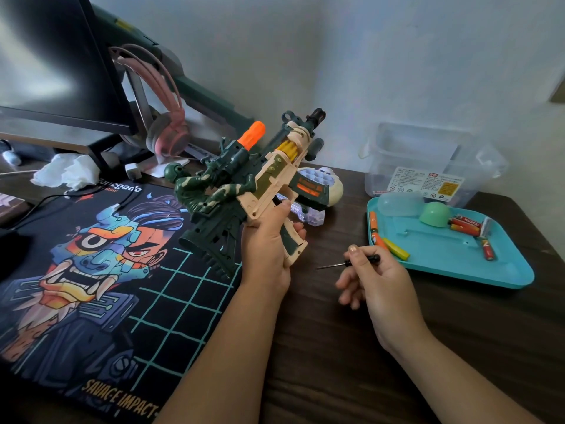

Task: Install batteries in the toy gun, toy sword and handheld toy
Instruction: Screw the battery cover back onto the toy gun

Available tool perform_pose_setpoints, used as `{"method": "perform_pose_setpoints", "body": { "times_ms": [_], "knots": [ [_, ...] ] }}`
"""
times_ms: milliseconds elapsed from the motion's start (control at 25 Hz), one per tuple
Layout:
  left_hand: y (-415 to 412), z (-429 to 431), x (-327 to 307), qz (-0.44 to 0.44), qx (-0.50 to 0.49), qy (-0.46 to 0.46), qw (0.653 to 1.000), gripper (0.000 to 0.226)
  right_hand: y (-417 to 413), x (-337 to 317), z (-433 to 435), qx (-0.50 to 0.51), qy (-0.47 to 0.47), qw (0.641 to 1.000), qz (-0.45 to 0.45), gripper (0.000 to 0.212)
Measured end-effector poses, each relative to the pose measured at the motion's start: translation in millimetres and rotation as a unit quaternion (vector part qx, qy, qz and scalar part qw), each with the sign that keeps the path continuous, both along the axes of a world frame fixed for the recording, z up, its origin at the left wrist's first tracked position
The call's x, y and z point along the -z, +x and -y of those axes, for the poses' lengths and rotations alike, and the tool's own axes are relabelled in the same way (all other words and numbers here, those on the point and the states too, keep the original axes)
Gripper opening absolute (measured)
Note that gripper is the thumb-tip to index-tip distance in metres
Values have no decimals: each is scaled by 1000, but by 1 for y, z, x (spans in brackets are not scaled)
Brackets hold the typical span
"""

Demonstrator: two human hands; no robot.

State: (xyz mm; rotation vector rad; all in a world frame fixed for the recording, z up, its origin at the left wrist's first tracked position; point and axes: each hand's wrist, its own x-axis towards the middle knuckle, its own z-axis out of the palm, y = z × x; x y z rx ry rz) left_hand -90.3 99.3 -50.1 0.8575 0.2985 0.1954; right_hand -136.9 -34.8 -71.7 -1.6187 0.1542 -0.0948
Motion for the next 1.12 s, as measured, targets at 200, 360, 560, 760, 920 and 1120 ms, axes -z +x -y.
{"method": "perform_pose_setpoints", "body": {
  "times_ms": [200,360,560,760,920,1120],
  "knots": [
    [-1,-1,0,-4,3,-10,1000,7,0,1,1,-5,-5,1000,-1,20],
    [0,-2,1,-16,-1,-53,998,7,1,1,2,-2,8,1000,-3,24],
    [5,-6,5,-18,-5,-89,996,9,4,5,2,5,44,999,2,26],
    [-2,-14,4,0,-27,-115,993,8,6,9,0,-1,24,1000,4,18],
    [-18,-39,4,10,-67,-142,987,9,5,9,1,-9,1,1000,9,18],
    [-34,-69,21,-2,-94,-182,979,9,2,10,-1,-8,-34,999,11,19]
  ]
}}
